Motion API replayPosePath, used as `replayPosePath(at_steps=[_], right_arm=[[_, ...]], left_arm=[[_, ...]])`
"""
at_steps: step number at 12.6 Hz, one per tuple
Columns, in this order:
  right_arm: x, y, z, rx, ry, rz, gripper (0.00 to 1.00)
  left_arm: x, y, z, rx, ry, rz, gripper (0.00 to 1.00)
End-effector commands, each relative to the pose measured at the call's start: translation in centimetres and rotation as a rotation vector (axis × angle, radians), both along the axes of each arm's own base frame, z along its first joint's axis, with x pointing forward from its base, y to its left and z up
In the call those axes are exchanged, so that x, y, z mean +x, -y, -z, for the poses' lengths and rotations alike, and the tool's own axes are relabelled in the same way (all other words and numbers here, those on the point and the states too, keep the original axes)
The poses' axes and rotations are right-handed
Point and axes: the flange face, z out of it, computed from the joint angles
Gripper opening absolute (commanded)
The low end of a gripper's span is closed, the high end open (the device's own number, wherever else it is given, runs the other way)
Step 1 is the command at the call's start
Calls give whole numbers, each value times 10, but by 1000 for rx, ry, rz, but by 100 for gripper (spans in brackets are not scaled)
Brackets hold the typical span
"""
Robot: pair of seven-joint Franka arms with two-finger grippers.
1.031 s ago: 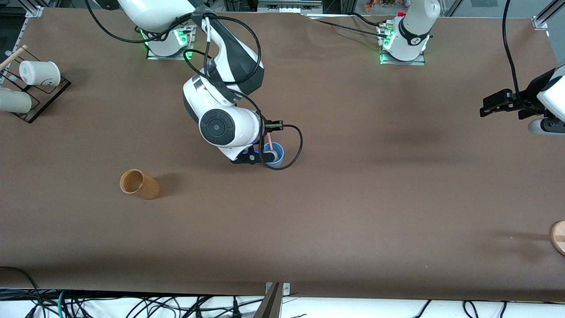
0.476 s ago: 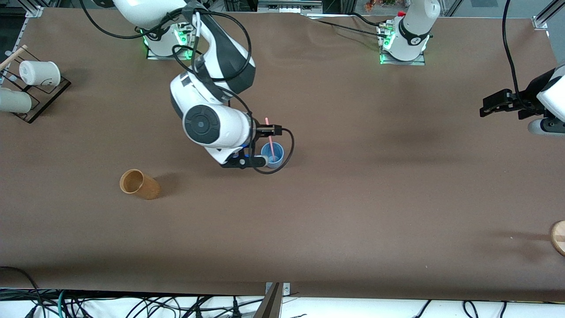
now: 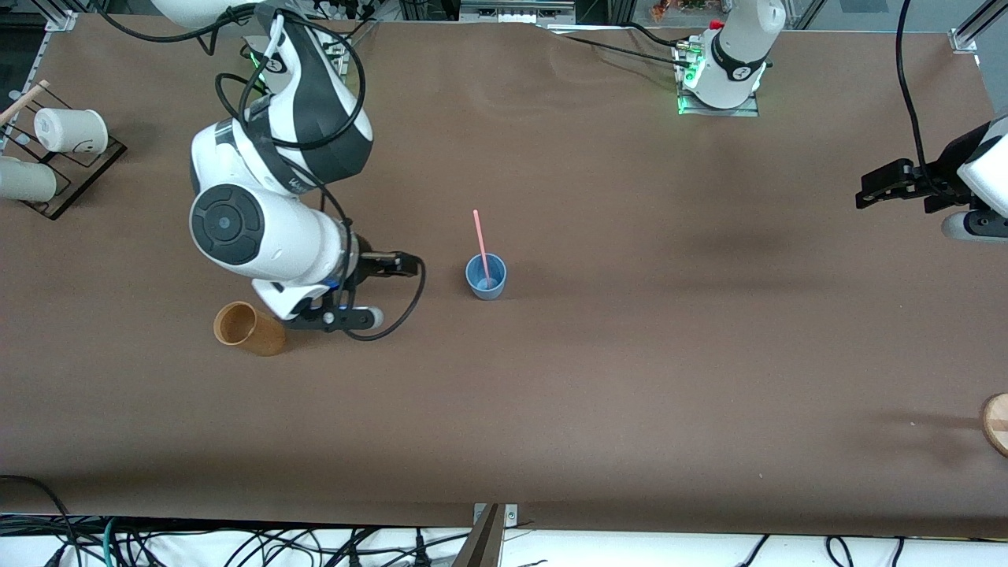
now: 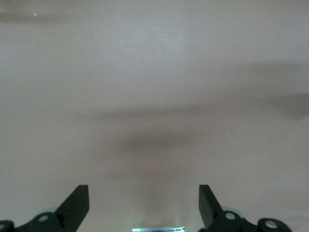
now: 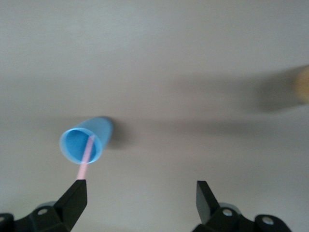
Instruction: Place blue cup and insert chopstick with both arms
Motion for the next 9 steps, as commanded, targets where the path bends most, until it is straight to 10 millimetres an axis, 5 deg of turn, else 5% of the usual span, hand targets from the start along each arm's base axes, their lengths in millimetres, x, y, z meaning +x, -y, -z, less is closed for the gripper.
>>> replayPosePath(at_steps=[1,9], right_arm=[[1,29,-8,-58,24,-27,100],[-26,163,20,-31,132,85,100]], left_arm=[[-1,0,-1,-14,8,21,100],[-1,0,-1,-13,8,18,100]])
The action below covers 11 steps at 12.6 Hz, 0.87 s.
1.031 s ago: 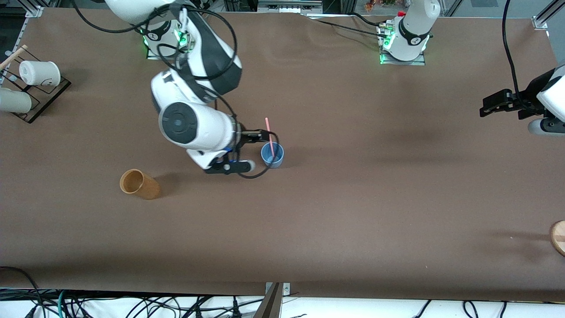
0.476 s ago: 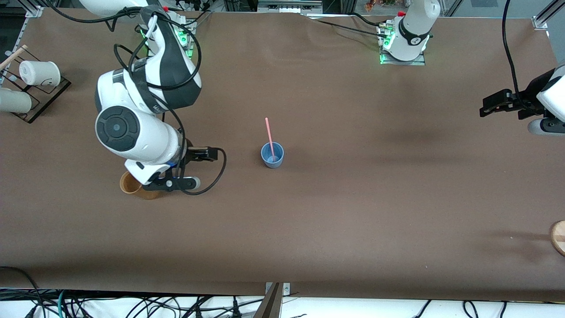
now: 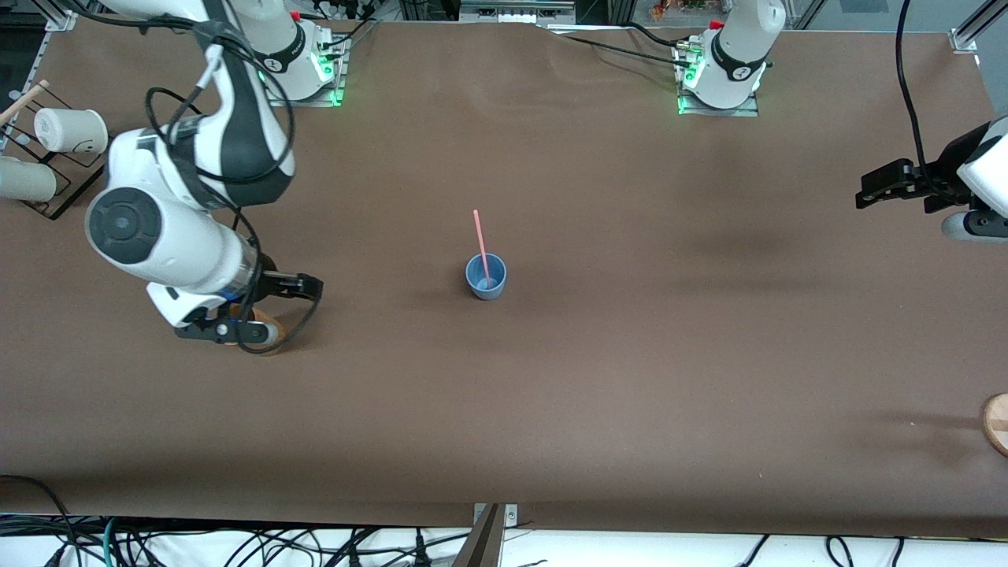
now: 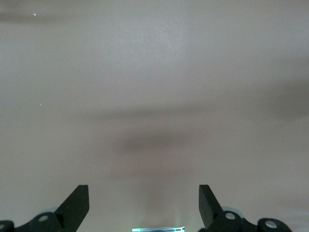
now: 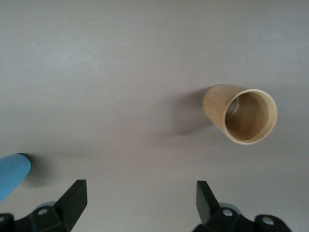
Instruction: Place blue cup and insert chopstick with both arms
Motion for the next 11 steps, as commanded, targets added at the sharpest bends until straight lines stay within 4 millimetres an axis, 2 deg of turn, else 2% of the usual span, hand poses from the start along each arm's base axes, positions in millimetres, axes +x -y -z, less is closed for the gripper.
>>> replayPosePath(at_steps=[1,2,4,6,7,9,11], right_arm=[[-30,37,-6,10,38,-9,100],[-33,56,-10,10,40,0,100],[-40,95,-32,23,69,-28,100],[-57,135,-65,31,109,-19,100],[-67,143,-81,33,109,-9,100],[-88,172,-103,31,60,34,100],[-107,170,-124,-25,2,-18,100]], left_arm=[[-1,0,-1,-13,9,18,100],[-1,0,-1,-13,9,18,100],[-1,0,-1,-13,9,18,100],[-1,0,-1,-13,9,18,100],[-1,0,-1,-13,9,16,100],[-1,0,-1,-13,9,16,100],[-1,1,-1,-13,9,18,100]])
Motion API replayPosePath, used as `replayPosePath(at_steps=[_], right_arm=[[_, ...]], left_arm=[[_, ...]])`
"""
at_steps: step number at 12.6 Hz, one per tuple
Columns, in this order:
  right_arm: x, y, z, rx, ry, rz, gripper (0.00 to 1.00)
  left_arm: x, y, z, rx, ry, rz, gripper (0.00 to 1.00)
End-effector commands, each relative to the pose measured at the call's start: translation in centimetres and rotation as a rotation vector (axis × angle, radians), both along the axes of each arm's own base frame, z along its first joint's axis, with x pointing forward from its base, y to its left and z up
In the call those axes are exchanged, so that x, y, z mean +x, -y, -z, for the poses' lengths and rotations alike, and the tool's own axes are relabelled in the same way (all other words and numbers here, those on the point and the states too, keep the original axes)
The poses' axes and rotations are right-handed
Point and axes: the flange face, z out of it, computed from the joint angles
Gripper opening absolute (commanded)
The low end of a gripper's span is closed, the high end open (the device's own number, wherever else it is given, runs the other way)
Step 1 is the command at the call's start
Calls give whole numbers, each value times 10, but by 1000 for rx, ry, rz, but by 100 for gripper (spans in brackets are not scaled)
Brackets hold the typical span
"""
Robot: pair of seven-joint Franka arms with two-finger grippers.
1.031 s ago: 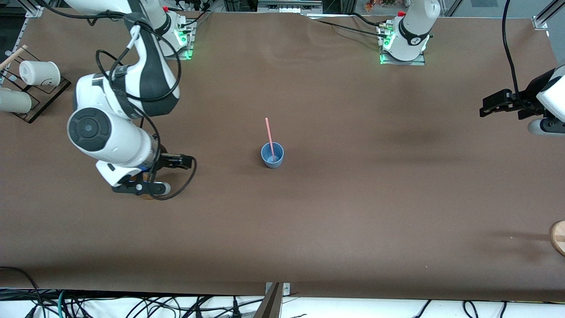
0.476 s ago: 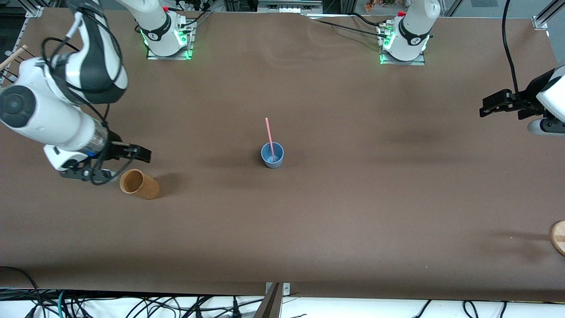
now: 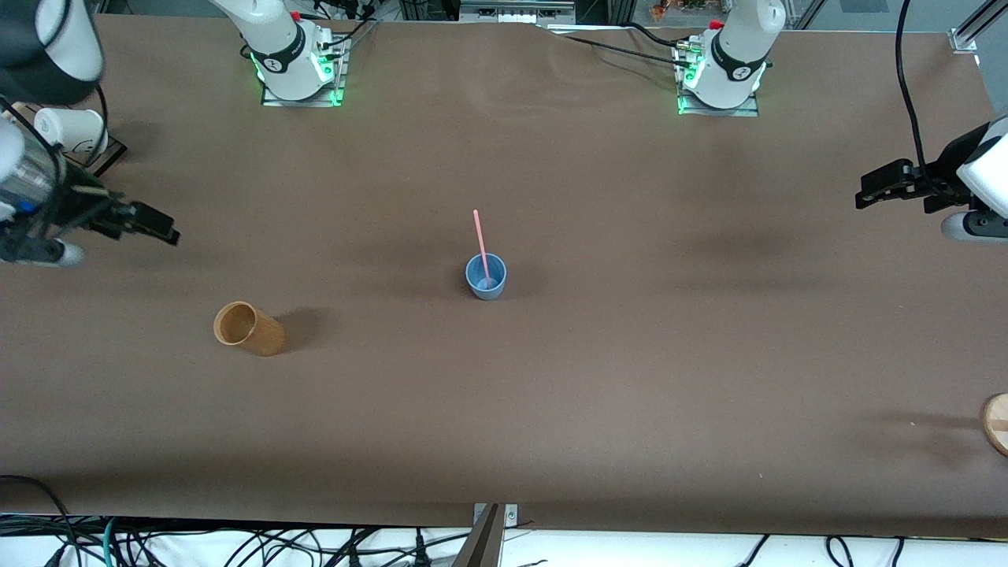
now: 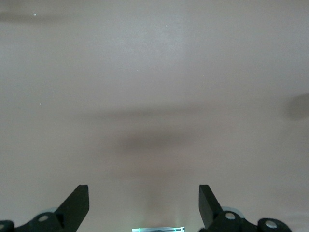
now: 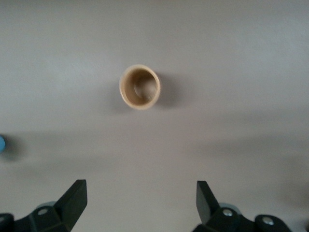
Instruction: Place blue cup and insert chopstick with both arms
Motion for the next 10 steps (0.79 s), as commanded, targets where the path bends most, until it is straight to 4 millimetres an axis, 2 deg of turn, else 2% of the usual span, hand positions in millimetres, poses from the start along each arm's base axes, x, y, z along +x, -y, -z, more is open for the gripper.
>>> replayPosePath(at_steps=[1,2,4,6,10], right_arm=[[-27,-15,-29,-67,-28,-75,100],[-28,-17,-40,-61,-36,-72,100],[-27,-18,-45,-59,-40,-66,100],[-25,-27,-44,-43,-41,-70,100],[-16,-29,-41,-34,-43,-64,100]], left_arm=[[-1,1,-1,-13,9,19,100],[-1,1,-1,-13,9,19,100],[-1,1,-1,-10,9,20,100],[-1,1,-1,-9,9,22,100],[-1,1,-1,-9,9,20,100]])
